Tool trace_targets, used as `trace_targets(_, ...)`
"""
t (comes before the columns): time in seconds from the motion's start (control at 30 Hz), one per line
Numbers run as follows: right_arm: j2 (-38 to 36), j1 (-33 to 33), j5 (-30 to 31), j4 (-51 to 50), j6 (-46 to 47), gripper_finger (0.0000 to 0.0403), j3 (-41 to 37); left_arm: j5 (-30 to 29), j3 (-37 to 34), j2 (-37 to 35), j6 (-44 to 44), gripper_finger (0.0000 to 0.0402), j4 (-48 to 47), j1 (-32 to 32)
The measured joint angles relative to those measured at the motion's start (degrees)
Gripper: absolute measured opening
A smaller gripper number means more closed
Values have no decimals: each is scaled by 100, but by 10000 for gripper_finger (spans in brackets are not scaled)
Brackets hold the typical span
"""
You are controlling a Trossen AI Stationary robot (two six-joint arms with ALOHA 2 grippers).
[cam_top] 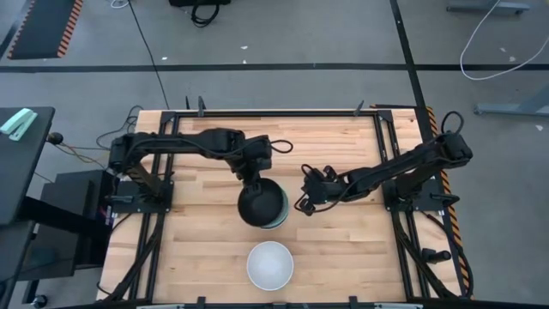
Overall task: Nest bowls inside each other
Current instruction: Stack the black bowl on top of the light green bowl
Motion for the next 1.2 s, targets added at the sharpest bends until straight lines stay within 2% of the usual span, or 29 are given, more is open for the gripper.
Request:
trace_targets(0.13, -107, 89, 126, -100, 79, 0, 0, 20, 3, 89, 63, 9, 49, 11)
trace_targets(0.33, -144, 163, 266, -442, 252, 0, 0, -12, 0, 246, 78, 21, 65, 34)
trace_targets(0.53, -138, 163, 298, -580, 385, 0, -9, -63, 2, 432, 78, 9, -89, 26)
trace_targets(0.7, -138, 163, 319, -602, 402, 0, -9, -340, 4, 580, 60, 22, -365, 23)
trace_targets(0.87, -138, 163, 319, -643, 426, 0, -11, -375, 4, 677, 91, 9, -561, 35)
trace_targets(1.1, -137, 163, 319, -657, 446, 0, -11, -361, 4, 697, 78, 29, -595, 53)
trace_targets(1.2, -135, 163, 319, -656, 446, 0, -11, -322, 4, 701, 91, 21, -601, 54)
